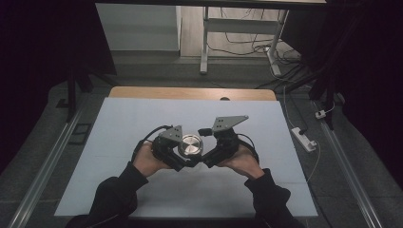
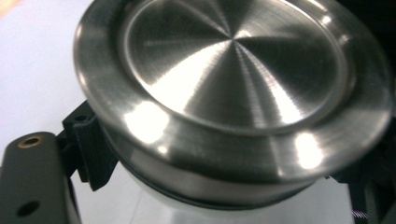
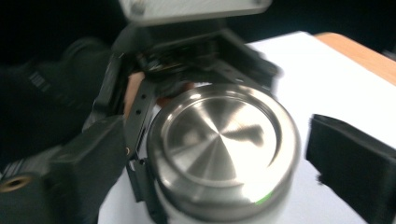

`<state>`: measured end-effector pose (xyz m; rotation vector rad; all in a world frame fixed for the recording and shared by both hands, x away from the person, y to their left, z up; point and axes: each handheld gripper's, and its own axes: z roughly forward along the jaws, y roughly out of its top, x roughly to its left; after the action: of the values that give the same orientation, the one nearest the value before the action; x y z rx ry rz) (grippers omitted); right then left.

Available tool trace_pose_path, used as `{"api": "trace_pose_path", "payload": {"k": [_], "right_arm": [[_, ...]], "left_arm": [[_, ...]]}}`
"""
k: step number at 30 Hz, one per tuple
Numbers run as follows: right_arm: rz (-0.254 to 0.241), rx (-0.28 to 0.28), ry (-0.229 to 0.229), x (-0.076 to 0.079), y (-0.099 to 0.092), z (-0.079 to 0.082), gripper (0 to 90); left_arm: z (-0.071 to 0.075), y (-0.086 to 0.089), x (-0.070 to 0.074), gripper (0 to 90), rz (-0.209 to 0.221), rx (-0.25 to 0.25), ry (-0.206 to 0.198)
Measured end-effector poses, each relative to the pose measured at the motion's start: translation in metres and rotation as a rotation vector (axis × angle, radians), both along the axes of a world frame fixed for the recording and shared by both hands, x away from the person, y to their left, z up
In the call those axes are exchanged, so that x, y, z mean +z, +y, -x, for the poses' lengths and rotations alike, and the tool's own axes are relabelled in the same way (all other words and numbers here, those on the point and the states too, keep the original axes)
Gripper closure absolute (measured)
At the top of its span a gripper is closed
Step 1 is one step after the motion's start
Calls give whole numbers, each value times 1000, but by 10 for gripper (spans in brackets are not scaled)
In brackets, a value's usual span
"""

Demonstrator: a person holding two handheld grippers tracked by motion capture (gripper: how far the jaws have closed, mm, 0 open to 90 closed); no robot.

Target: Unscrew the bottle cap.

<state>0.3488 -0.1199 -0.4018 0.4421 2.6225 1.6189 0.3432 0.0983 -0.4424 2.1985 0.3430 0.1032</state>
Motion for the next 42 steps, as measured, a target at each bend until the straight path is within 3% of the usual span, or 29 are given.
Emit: {"api": "trace_pose_path", "payload": {"k": [2,3,4,6,10,15,20,26,28,30,32,33,34,37,40,42], "right_arm": [[23,-75,-5,3,-1,1,0],[23,-75,-5,3,-1,1,0],[55,-151,-31,4,0,4,6],[58,-200,-51,3,3,6,21],[26,-224,-67,1,8,10,52],[31,-222,-87,-3,13,12,71],[48,-173,-94,-9,19,14,172],[44,-127,-86,-8,18,15,183],[40,-89,-72,-7,15,14,184],[34,-62,-62,-7,14,13,184],[11,31,-37,-6,10,11,184],[11,31,-37,-6,10,11,184],[5,105,-39,-5,8,11,184],[-16,220,-48,-5,4,13,182],[-24,255,-47,-6,2,13,178],[-35,187,-61,-2,0,12,86]], "left_arm": [[-2,3,0,152,18,81,11],[-2,3,0,152,18,81,11],[-2,3,0,152,16,121,9],[-3,4,0,152,15,134,13],[-2,1,-1,152,-3,136,8],[0,-2,-2,152,-21,100,1],[3,-6,0,152,-21,78,-5],[3,-4,1,152,-3,33,2],[3,-3,2,152,-1,-32,4],[4,-2,2,152,4,-54,5],[5,-1,3,152,10,-110,9],[7,-1,4,152,10,-138,4],[10,-1,5,152,8,-200,-9],[14,-4,5,151,10,-272,-23],[15,-5,6,152,11,-268,-26],[13,-4,7,152,9,-195,-29]]}}
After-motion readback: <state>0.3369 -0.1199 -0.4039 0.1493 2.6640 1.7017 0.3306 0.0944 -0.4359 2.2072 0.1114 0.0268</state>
